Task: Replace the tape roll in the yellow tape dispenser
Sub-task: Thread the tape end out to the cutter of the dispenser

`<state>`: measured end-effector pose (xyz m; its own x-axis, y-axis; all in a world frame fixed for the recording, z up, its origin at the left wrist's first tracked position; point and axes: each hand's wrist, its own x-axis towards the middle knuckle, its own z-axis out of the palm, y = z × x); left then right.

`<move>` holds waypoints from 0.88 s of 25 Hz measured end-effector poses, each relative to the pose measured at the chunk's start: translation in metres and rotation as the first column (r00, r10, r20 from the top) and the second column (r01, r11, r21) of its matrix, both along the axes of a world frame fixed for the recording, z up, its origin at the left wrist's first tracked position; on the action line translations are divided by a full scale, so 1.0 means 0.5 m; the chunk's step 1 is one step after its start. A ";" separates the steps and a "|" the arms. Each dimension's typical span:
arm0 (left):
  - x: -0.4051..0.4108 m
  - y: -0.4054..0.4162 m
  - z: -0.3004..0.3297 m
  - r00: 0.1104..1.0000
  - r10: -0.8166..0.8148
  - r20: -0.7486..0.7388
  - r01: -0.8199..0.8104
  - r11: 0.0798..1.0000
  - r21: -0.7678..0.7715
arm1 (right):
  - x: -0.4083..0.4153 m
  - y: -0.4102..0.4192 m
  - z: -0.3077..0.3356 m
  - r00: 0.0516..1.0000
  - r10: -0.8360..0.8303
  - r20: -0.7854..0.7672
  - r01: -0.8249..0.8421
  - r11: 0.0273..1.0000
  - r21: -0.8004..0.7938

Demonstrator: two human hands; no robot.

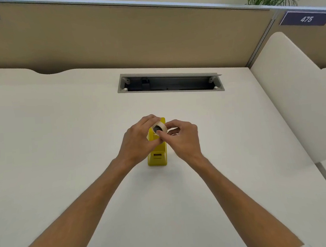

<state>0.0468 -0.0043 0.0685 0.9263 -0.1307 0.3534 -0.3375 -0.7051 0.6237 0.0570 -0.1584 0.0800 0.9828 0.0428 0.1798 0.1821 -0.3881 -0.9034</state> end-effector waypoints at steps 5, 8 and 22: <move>0.022 -0.006 -0.017 1.000 0.019 -0.013 -0.019 1.000 -0.020 | 0.010 0.021 -0.006 0.995 -0.096 -0.013 0.096 0.995 -0.043; 0.030 -0.002 -0.031 1.000 0.002 -0.020 -0.003 0.999 -0.041 | 0.013 0.031 -0.012 0.982 -0.184 -0.027 0.178 0.971 -0.162; 0.054 0.015 -0.064 0.997 0.007 -0.076 -0.010 0.999 -0.034 | 0.035 0.063 -0.032 0.955 -0.296 -0.009 0.271 0.886 -0.375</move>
